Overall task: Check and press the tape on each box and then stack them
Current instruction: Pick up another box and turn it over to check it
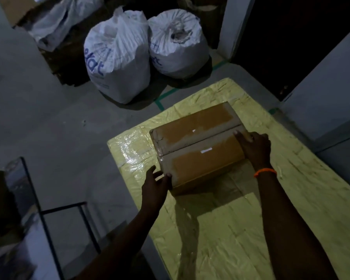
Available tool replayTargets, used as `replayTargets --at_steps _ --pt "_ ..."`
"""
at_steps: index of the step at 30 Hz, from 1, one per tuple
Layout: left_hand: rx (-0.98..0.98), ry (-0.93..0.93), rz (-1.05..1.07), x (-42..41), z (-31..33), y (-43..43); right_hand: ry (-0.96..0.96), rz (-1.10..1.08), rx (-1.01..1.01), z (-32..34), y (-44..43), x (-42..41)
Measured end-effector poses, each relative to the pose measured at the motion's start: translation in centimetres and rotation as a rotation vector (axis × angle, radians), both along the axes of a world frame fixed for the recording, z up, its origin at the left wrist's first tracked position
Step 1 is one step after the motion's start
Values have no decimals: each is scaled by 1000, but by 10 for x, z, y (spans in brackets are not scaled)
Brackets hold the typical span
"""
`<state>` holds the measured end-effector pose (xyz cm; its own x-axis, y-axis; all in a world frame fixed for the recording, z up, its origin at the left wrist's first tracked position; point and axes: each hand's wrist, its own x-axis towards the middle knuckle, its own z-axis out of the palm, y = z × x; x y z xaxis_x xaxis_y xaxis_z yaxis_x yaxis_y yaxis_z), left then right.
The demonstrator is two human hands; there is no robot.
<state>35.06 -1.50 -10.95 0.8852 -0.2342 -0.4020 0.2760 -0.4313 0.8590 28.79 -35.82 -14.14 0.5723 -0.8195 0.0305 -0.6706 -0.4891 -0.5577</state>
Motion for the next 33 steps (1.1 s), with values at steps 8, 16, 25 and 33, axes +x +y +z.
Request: replayTargets --at_steps 8,16,25,33 --pt "150 -94 -62 -16 28 127 -142 8 359 31 131 -60" --pt "50 -196 73 -99 98 339 -331 199 420 104 317 -94" --pt "-1 -265 550 -228 120 553 -331 505 592 149 533 -138" --pt "-16 -179 774 -281 113 658 -191 761 605 112 664 -117"
